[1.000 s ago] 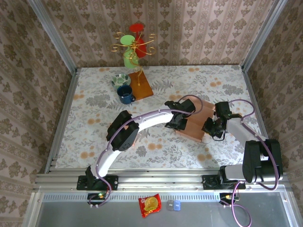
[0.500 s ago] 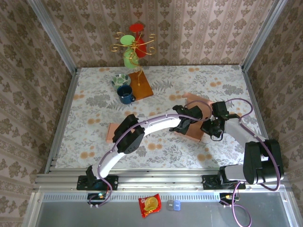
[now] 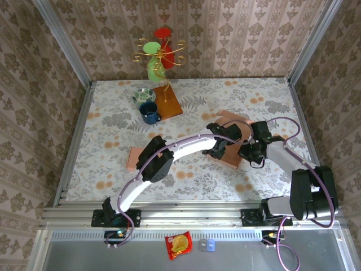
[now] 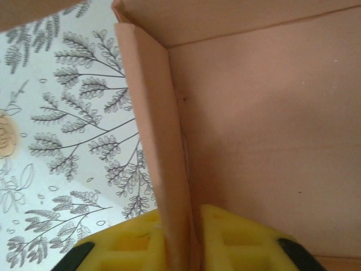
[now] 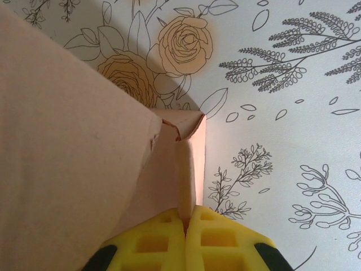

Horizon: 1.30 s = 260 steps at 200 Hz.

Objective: Fold the paper box

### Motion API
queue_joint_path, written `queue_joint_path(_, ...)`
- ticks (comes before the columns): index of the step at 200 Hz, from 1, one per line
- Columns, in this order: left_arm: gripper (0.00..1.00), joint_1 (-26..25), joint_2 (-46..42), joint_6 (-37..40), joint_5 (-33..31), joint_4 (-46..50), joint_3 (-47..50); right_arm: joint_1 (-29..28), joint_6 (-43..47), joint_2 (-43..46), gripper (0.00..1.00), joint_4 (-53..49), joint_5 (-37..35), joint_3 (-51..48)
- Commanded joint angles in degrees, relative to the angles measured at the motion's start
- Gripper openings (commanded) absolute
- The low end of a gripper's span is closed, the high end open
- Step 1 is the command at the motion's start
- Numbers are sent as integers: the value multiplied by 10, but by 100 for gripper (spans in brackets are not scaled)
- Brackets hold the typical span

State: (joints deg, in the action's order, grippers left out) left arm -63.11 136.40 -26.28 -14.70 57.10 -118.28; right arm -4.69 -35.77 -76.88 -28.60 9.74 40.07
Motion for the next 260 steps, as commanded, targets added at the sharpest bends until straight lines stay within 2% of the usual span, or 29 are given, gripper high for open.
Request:
queue_joint_path(1,31,20,-26,5,75,-24,-3,-12,9,-12,2,-3,12,0)
queue_joint_path(73,33,45,17,32,80,-18,-55,-13,8,-14,2,-4,11,2)
queue_joint_path(92,30,46,27,37,73,-11,-61,-12,8,-15,1,-4,11,3)
queue_joint_path(144,11,40,34,48,30,-3,-60,-13,8,-20,1,-2,12,4)
queue_joint_path(176,2,25,41,62,-24,17,-65,-13,6,-22,1,-1,13,5)
queue_joint_path(197,2,18,43,63,-50,24,-60,-13,6,-24,1,-1,13,7)
queue_joint_path(211,13,17,43,62,-52,23,-52,-13,6,-24,2,-1,13,9)
queue_joint_path(220,14,18,42,59,-49,23,-49,-12,7,-24,1,-2,12,10)
queue_joint_path(237,13,18,45,60,-50,22,-47,-13,7,-25,2,-2,12,12)
queue_joint_path(260,3,17,43,63,-64,23,-45,-13,9,-25,2,-1,14,16)
